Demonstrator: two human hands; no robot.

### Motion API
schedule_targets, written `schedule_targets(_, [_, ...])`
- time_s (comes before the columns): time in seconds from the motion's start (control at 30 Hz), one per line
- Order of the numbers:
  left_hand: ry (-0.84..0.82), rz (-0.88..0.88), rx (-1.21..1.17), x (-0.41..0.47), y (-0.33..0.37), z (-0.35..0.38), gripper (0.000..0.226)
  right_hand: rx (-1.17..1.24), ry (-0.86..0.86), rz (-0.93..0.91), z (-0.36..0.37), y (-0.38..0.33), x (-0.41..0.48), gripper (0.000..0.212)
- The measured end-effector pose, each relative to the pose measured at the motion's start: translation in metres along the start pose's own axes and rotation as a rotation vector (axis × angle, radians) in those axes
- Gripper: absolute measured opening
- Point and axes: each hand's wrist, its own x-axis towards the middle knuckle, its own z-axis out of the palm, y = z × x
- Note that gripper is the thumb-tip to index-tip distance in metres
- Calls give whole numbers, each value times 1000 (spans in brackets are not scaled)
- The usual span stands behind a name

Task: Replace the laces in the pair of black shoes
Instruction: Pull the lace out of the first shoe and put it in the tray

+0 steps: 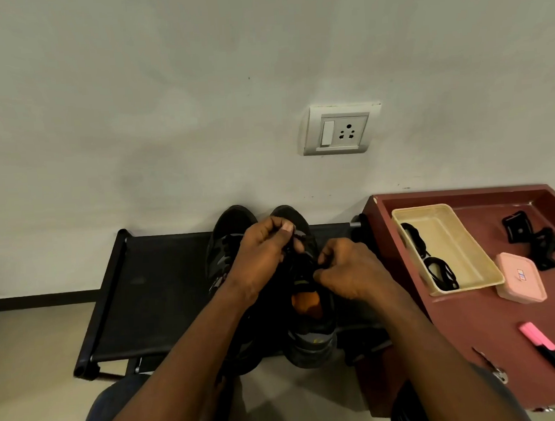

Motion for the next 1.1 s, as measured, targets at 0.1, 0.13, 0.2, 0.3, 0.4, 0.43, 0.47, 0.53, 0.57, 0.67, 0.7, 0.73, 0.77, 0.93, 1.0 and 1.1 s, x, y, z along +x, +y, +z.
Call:
schedule_targets(0.1, [-54, 140, 533, 0, -5, -3, 8, 33, -18, -1, -1, 3, 0, 18])
schedule_targets(0.13, [-86, 176, 717, -1, -6, -3, 6, 44, -23, -2, -1, 4, 1, 18])
schedule_targets(0.2, [-142, 204, 942, -3, -8, -3, 15, 65, -33, -9, -2, 6, 1, 19])
schedule_targets(0.3, [-134, 237, 995, -5, -10, -3, 16, 74, -51, -28, -2, 7, 2, 21])
schedule_targets(0.4, [-82, 298, 1000, -6, -11, -2, 13, 54, -63, -39, -2, 6, 3, 21])
schedule_targets(0.43, [-52, 319, 977, -6, -12, -2, 12, 47, -64, -40, -2, 6, 3, 21])
schedule_targets(0.47, [-19, 343, 937, -5, -12, -2, 10, 41, -65, -39, -3, 6, 3, 21])
schedule_targets(0.53, [75, 377, 814, -4, -11, -4, 6, 38, -68, -37, -3, 6, 4, 21])
schedule_targets(0.57, [136, 385, 739, -3, -10, -5, 5, 39, -69, -36, -3, 6, 4, 21])
schedule_targets(0.67, [321, 358, 513, -1, -6, -9, 5, 40, -66, -35, -2, 6, 5, 22])
schedule_targets(0.7, [363, 322, 408, 1, -4, -11, 4, 43, -67, -34, -2, 7, 4, 22])
schedule_targets(0.73, [395, 276, 270, 2, -2, -13, 5, 47, -69, -33, -1, 7, 4, 22])
schedule_targets(0.77, [416, 225, 99, 3, 0, -14, 8, 51, -72, -34, -1, 7, 3, 22])
schedule_targets(0.93, [400, -3, -754, 7, 13, -23, 22, 56, -78, -53, -2, 8, 4, 23])
schedule_targets(1.0, [399, -21, -647, 8, 13, -25, 23, 48, -78, -56, -3, 8, 4, 23])
schedule_targets(1.1, [312, 130, -145, 5, 7, -20, 22, 37, -92, -67, -3, 7, 4, 23])
